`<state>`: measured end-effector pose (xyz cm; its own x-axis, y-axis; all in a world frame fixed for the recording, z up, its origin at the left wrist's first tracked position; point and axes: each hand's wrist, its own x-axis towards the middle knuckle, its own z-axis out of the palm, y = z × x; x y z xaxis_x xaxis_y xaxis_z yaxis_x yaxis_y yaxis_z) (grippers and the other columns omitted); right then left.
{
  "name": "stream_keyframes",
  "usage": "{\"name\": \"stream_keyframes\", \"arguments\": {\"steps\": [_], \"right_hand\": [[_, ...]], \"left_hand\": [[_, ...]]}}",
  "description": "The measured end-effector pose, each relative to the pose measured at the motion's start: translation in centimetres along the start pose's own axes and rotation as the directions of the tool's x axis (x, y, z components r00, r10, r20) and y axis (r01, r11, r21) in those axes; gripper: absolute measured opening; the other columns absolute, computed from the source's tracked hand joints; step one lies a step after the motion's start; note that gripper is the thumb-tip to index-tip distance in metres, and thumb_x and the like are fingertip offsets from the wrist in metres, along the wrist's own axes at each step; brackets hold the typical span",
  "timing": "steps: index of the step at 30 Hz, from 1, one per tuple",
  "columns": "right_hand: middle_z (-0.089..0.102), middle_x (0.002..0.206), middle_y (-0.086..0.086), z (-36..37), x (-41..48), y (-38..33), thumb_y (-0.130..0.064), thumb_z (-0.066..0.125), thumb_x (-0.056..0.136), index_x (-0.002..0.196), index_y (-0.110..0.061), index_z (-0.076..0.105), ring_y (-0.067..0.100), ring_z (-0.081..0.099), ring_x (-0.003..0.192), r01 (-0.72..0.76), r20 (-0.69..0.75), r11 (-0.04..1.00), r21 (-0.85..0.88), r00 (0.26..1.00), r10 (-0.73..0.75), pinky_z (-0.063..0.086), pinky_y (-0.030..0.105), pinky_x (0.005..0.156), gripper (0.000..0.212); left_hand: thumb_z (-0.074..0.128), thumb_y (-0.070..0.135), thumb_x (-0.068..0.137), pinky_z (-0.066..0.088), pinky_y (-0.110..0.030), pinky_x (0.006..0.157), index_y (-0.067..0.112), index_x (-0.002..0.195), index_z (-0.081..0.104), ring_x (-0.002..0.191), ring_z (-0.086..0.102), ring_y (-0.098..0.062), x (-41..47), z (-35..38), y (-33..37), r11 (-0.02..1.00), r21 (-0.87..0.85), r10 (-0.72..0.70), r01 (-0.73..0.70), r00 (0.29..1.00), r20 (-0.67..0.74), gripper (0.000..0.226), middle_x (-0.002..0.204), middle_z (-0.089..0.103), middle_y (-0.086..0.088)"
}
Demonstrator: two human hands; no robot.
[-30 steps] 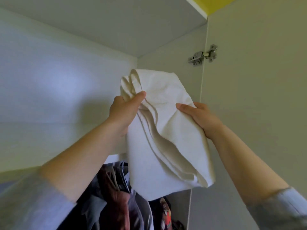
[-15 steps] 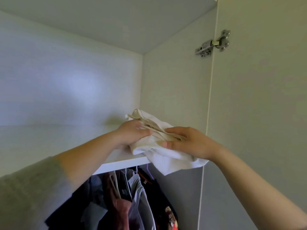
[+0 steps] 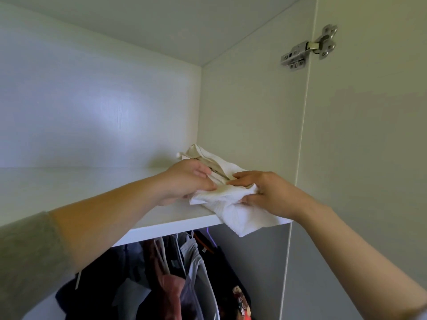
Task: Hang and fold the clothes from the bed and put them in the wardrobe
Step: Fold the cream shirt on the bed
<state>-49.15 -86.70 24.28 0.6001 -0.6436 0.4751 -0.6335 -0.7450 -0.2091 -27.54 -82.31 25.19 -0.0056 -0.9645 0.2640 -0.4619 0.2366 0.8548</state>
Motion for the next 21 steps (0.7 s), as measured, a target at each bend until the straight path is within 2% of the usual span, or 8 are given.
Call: {"name": "stream_keyframes", "arguments": {"steps": [2, 4, 7, 9, 11, 14, 17, 21], "right_hand": [[0.068, 0.12, -0.011, 0.0, 1.3, 0.5, -0.022, 0.064, 0.089, 0.107, -0.032, 0.072, 0.01, 0.062, 0.109, -0.036, 0.012, 0.999, 0.007, 0.999, 0.036, 0.049, 0.031, 0.094, 0.022], [0.072, 0.095, -0.006, -0.2, 2.8, 1.4, -0.019, 0.06, 0.091, 0.093, -0.027, 0.07, 0.018, 0.065, 0.089, -0.055, -0.017, 0.998, 0.01, 0.998, 0.055, 0.052, 0.034, 0.08, 0.013], [0.07, 0.094, -0.007, -0.5, 4.1, 3.5, -0.012, 0.063, 0.09, 0.096, -0.022, 0.071, 0.016, 0.065, 0.086, -0.083, -0.124, 0.993, 0.079, 0.988, 0.092, 0.049, 0.023, 0.07, 0.014], [0.07, 0.108, -0.008, 0.0, 4.6, 4.6, 0.0, 0.063, 0.084, 0.103, -0.019, 0.074, 0.012, 0.064, 0.096, -0.036, -0.138, 0.995, 0.092, 0.989, 0.048, 0.048, 0.016, 0.075, 0.029], [0.068, 0.12, -0.005, 0.9, 5.4, 5.4, 0.001, 0.064, 0.082, 0.108, -0.014, 0.074, 0.012, 0.062, 0.106, 0.017, -0.114, 0.999, 0.045, 0.993, -0.012, 0.043, 0.011, 0.081, 0.032], [0.066, 0.127, 0.001, 1.8, 8.0, 6.0, -0.005, 0.062, 0.087, 0.113, -0.012, 0.072, 0.017, 0.06, 0.116, 0.053, -0.05, 0.998, -0.044, 0.997, -0.055, 0.042, 0.019, 0.096, 0.029], [0.065, 0.126, 0.012, 3.0, 10.2, 6.5, -0.01, 0.06, 0.09, 0.114, -0.005, 0.067, 0.028, 0.058, 0.118, 0.026, 0.025, 0.998, -0.061, 0.999, -0.024, 0.042, 0.037, 0.1, 0.026], [0.062, 0.127, 0.014, 4.6, 12.3, 6.7, -0.02, 0.058, 0.095, 0.119, -0.002, 0.062, 0.03, 0.055, 0.12, 0.014, 0.16, 0.987, -0.158, 0.987, 0.012, 0.039, 0.032, 0.097, 0.03]], "left_hand": [[0.064, 0.001, 0.088, 0.054, -0.035, 0.083, 0.013, 0.117, 0.056, 0.095, 0.065, -0.017, 0.5, 0.7, 0.4, 0.981, -0.189, -0.019, 0.029, 0.998, 0.058, 0.033, 0.11, 0.063, -0.006], [0.056, -0.008, 0.088, 0.055, -0.033, 0.068, 0.014, 0.111, 0.051, 0.08, 0.062, -0.017, 1.9, 1.5, 1.6, 0.893, -0.449, -0.055, 0.039, 0.998, -0.022, 0.032, 0.098, 0.059, -0.008], [0.046, -0.015, 0.089, 0.054, -0.037, 0.058, 0.018, 0.117, 0.043, 0.076, 0.055, -0.02, 4.5, 2.7, 2.4, 0.786, -0.618, -0.14, 0.02, 0.979, -0.147, 0.043, 0.092, 0.048, -0.009], [0.044, -0.012, 0.09, 0.052, -0.035, 0.059, 0.01, 0.137, 0.036, 0.083, 0.058, -0.025, 5.8, 3.3, 1.3, 0.894, -0.439, -0.132, 0.084, 0.988, -0.079, 0.053, 0.11, 0.054, -0.015], [0.044, -0.009, 0.089, 0.051, -0.039, 0.069, 0.012, 0.143, 0.031, 0.099, 0.061, -0.032, 7.0, 2.8, 0.0, 0.962, -0.236, -0.144, 0.137, 0.989, -0.012, 0.059, 0.119, 0.054, -0.018], [0.049, 0.0, 0.092, 0.049, -0.044, 0.087, 0.019, 0.146, 0.024, 0.111, 0.056, -0.029, 8.9, 0.5, -0.4, 0.985, -0.055, -0.166, 0.164, 0.986, -0.028, 0.062, 0.116, 0.047, -0.01], [0.048, 0.009, 0.096, 0.045, -0.039, 0.089, 0.027, 0.152, 0.016, 0.107, 0.052, -0.024, 10.3, -0.6, -1.5, 0.982, -0.024, -0.187, 0.186, 0.982, -0.035, 0.067, 0.118, 0.046, -0.006], [0.046, 0.022, 0.099, 0.052, -0.046, 0.095, 0.027, 0.151, 0.024, 0.113, 0.052, -0.023, 10.5, -1.2, -3.8, 0.97, 0.169, -0.135, 0.174, 0.966, -0.219, 0.056, 0.141, 0.041, -0.004]]}}
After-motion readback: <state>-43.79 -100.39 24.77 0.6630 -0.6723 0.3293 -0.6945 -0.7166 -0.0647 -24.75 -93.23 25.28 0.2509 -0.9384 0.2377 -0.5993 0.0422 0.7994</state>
